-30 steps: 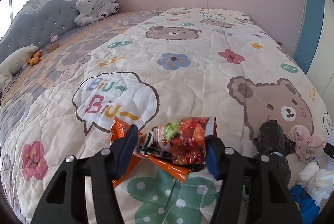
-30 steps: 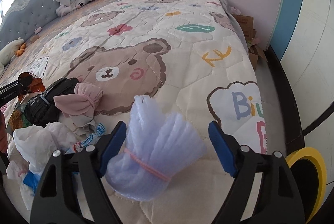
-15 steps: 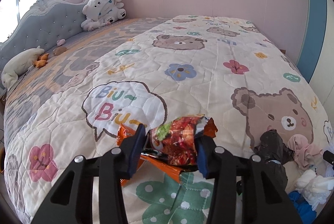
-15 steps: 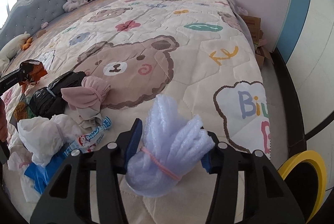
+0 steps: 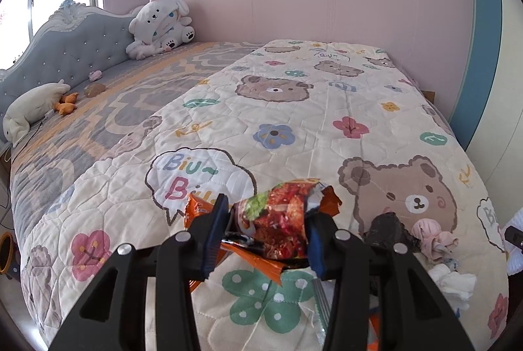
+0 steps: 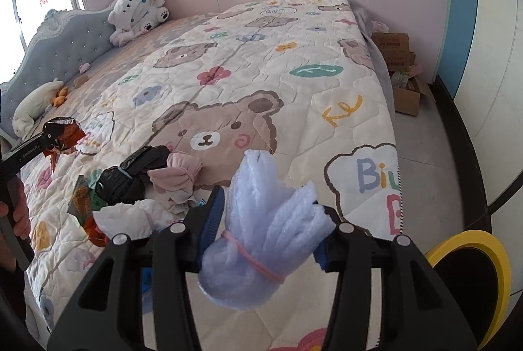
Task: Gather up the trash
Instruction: 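Grasp the orange snack wrapper with the left tool and lift it, then carry the wrapper with the left tool over the bin while the right tool carries the mesh net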
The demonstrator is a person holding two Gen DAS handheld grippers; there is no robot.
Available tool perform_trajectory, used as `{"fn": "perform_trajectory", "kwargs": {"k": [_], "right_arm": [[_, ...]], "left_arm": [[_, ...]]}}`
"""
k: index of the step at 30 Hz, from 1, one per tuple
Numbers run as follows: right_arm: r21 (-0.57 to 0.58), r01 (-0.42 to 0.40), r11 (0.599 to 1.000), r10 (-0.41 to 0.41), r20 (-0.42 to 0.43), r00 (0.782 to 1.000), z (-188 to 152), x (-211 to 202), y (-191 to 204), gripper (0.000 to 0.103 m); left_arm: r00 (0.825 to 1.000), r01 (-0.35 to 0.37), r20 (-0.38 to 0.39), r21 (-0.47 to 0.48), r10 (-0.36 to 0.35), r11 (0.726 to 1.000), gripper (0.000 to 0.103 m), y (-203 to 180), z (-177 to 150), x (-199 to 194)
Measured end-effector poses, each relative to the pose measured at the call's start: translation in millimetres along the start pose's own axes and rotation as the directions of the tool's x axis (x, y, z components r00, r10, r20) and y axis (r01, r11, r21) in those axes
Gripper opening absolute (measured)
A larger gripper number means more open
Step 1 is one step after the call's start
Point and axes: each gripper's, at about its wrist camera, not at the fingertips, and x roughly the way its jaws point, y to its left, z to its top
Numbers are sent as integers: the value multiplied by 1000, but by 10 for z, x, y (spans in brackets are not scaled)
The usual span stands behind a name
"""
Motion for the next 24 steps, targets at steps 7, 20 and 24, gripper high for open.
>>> {"fn": "perform_trajectory", "kwargs": {"k": [7,20,24], "right_arm": [[32,-1,999,-1,42,999,-20,-474,-146,47],[104,31,994,-44,134,990,-133,-1258,-581,48],[122,50,991,-68,153,986,-189,-1465,-746,48]], "left_arm": [[998,50,23,47,-51,998,41,-282,-10,-355],[983,178,31,127,-184,976,41,-1025,-52,-863],[970,229,41,163,-238,960,41,-1324,-78,-1037]]}}
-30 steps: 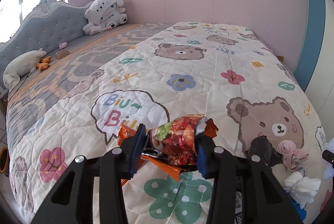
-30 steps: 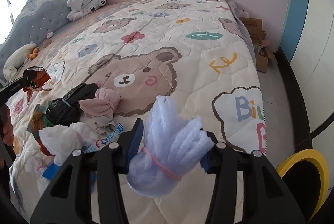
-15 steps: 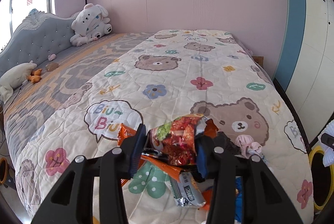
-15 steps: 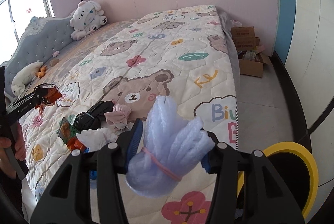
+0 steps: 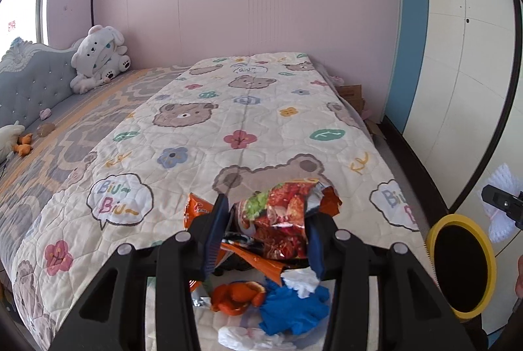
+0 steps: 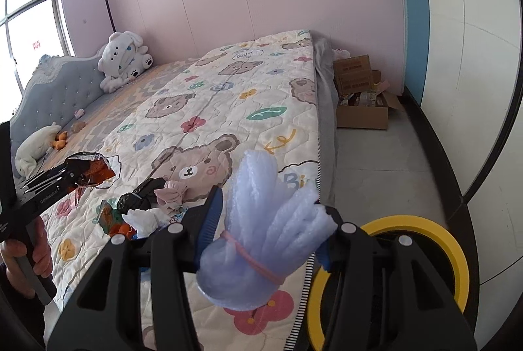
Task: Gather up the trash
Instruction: 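Carry the wrapper with the left tool over the bin while the right tool carries the mesh net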
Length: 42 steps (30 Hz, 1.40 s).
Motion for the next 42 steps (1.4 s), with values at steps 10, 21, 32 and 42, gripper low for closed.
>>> {"fn": "perform_trajectory", "kwargs": {"k": [10,21,32,42], "right_arm": [[54,62,997,-65,42,997,-37,-427,-507,48],[114,111,987,-119,64,991,-79,-720,-1014,49],[172,148,974,-159,53,986,-203,-783,-1449,49],[222,164,961,-172,15,985,-352,-600,-1785,50]], "left_arm": [[992,122,9,69,-123,990,41,-767,32,-109],[970,243,-12,138,-244,960,41,-1534,0,-145],[942,335,-71,168,-328,927,41,-2109,-124,-22],[921,383,-149,191,-359,904,41,-2532,-321,204]]}}
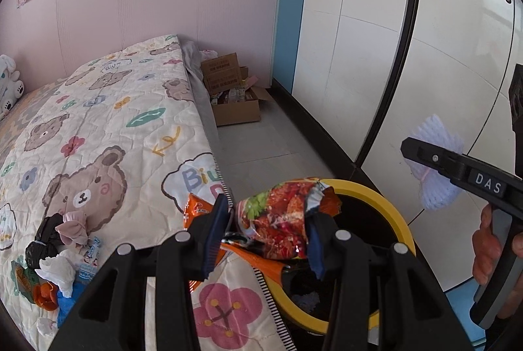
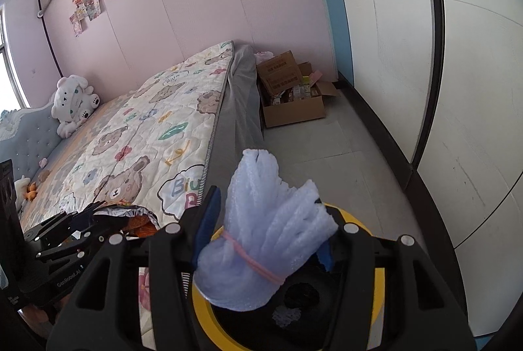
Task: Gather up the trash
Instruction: 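Carry the wrapper with the left tool over the bin while the right tool carries the mesh net, then open the left tool to drop the wrapper while the right tool releases the mesh net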
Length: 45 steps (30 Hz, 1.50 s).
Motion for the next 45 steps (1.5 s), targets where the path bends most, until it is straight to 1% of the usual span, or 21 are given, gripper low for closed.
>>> {"fn": "perform_trajectory", "kwargs": {"k": [9,17,21,26,29,31,33,35,37,39,45], "right_arm": [[49,6,999,-3,-43,999,-56,306,-231,51],[74,16,997,-10,-79,997,-153,504,-340,53],[95,11,995,-2,-87,996,-186,544,-390,55],[111,14,994,-5,-82,997,-192,526,-428,59],[128,16,992,-6,-77,997,-188,503,-466,61],[136,17,991,-7,-77,997,-188,490,-479,62],[139,20,990,-10,-74,997,-195,465,-492,62],[149,17,989,-6,-73,997,-193,453,-499,65],[160,13,987,0,-78,997,-197,440,-506,66],[157,13,988,-1,-75,997,-196,412,-492,69],[150,12,989,-4,-56,998,-170,288,-439,69]], "left_arm": [[998,25,-63,21,-24,999,42,-189,-115,328],[994,55,-102,43,-51,998,43,-350,-231,509],[991,71,-114,33,-66,997,45,-367,-276,561],[991,73,-111,35,-69,997,51,-384,-294,558],[991,82,-112,31,-78,996,56,-372,-298,544],[991,79,-109,34,-75,996,62,-376,-300,528],[991,79,-108,31,-75,996,65,-372,-302,508],[991,81,-106,27,-77,996,67,-370,-296,488],[991,81,-104,25,-78,996,71,-365,-288,469],[992,78,-100,24,-75,997,73,-354,-285,442],[994,71,-85,11,-70,997,76,-296,-263,354]]}}
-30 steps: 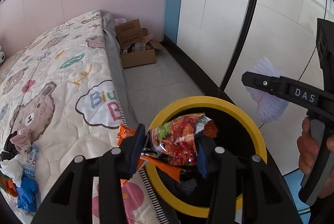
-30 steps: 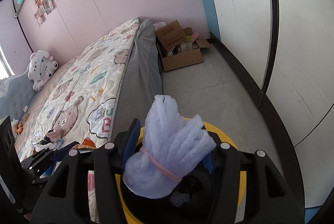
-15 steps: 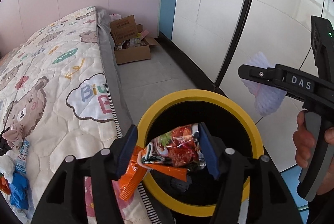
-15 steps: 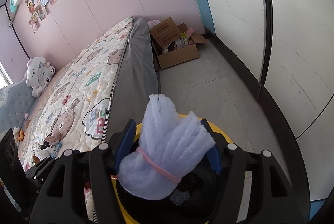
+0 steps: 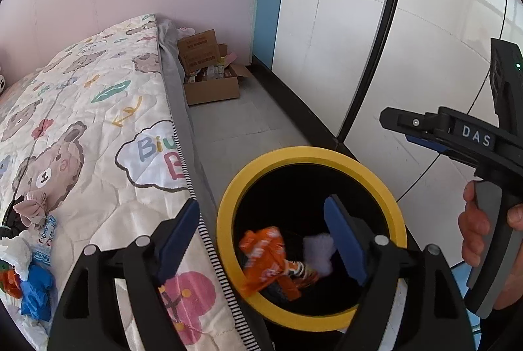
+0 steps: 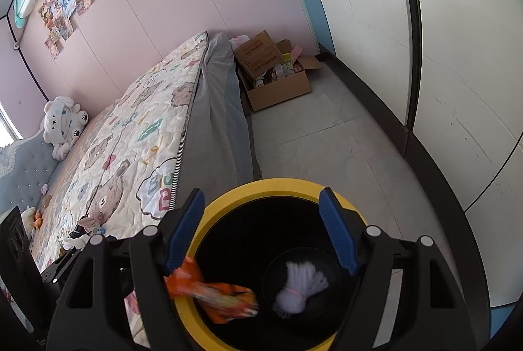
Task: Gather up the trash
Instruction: 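Open the left tool to drop the wrapper while the right tool releases the mesh net, then move both tools back toward the remaining trash on the bed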
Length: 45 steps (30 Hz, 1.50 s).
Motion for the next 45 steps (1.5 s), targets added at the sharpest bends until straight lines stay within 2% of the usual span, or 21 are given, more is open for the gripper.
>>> {"fn": "perform_trajectory", "kwargs": {"k": [13,24,37,45], "right_arm": [[-32,-8,999,8,25,1000,22,-272,184,69],[-102,-55,993,57,15,998,-29,-346,657,73],[-186,-155,970,154,-22,988,-147,-283,1425,76],[-238,-219,946,209,-69,976,-271,-164,1910,76]], "left_arm": [[998,-39,45,-44,40,998,76,262,0,-320],[990,-115,72,-106,123,988,83,757,-63,-687],[965,-229,76,-209,250,951,89,1530,-162,-1053],[939,-309,65,-269,338,912,89,2011,-336,-1303]]}}
